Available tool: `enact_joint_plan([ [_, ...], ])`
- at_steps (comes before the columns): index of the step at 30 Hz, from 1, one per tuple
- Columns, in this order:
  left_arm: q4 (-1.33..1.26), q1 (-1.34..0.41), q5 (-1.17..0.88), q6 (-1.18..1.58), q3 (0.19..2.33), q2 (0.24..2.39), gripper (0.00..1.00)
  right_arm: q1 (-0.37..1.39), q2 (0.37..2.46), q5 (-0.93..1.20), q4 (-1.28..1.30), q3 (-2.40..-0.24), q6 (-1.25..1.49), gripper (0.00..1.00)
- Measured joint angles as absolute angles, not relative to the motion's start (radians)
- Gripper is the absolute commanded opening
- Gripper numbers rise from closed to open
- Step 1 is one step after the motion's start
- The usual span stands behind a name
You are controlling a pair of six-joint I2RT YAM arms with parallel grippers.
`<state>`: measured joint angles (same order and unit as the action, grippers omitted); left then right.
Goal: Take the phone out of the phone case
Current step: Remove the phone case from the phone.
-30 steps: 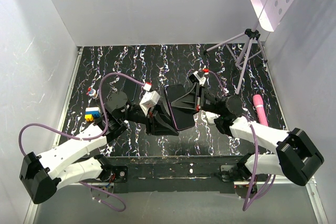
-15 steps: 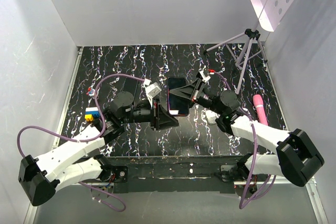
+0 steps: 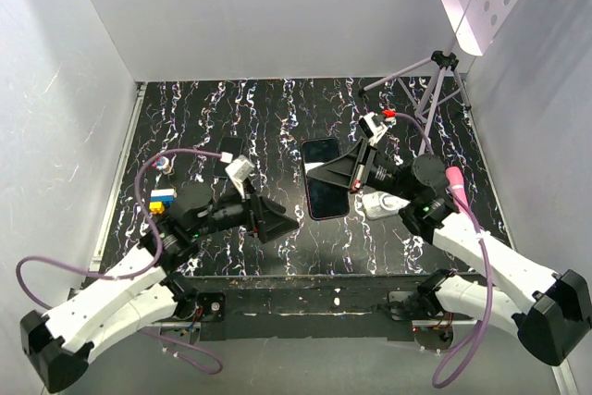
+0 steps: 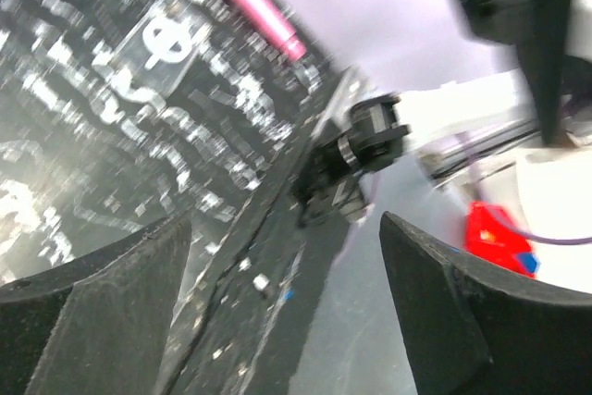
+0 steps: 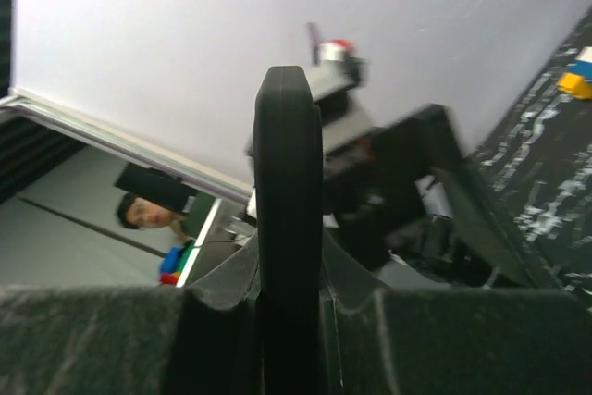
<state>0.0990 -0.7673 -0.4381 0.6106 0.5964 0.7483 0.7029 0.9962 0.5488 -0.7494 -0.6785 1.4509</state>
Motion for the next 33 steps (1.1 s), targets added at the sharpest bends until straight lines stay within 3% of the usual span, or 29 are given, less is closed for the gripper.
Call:
enact_joint_plan([
  [2,0.056,-0.768,-0.466,0.618,0.601,0.678,0.95,0.697,0.974,0.554,-0.624,-0.709,1.357,0.01],
  [8,0.014,-0.768,-0.444,0.713,0.725,0.687,0.92,0.696,0.886,0.558,-0.337,-0.763,1.12,0.01],
  [13,-0.055,-0.765,-0.381,0.832,0.765,0.787,0.92,0.696,0.875,0.583,-0.279,-0.78,1.041,0.01],
  [16,-0.131,-0.761,-0.38,0.897,0.768,0.873,0.86,0.696,0.89,0.601,-0.279,-0.78,1.03,0.01],
  [27,-0.339,-0.761,-0.398,1.012,0.784,0.978,0.45,0.724,0.91,0.612,-0.297,-0.78,1.028,0.01],
  [29,-0.358,-0.761,-0.399,1.022,0.784,0.978,0.33,0.735,0.917,0.612,-0.303,-0.78,1.024,0.01],
  [33,-0.397,-0.761,-0.406,1.032,0.786,0.991,0.0,0.75,0.935,0.61,-0.316,-0.78,1.02,0.01],
])
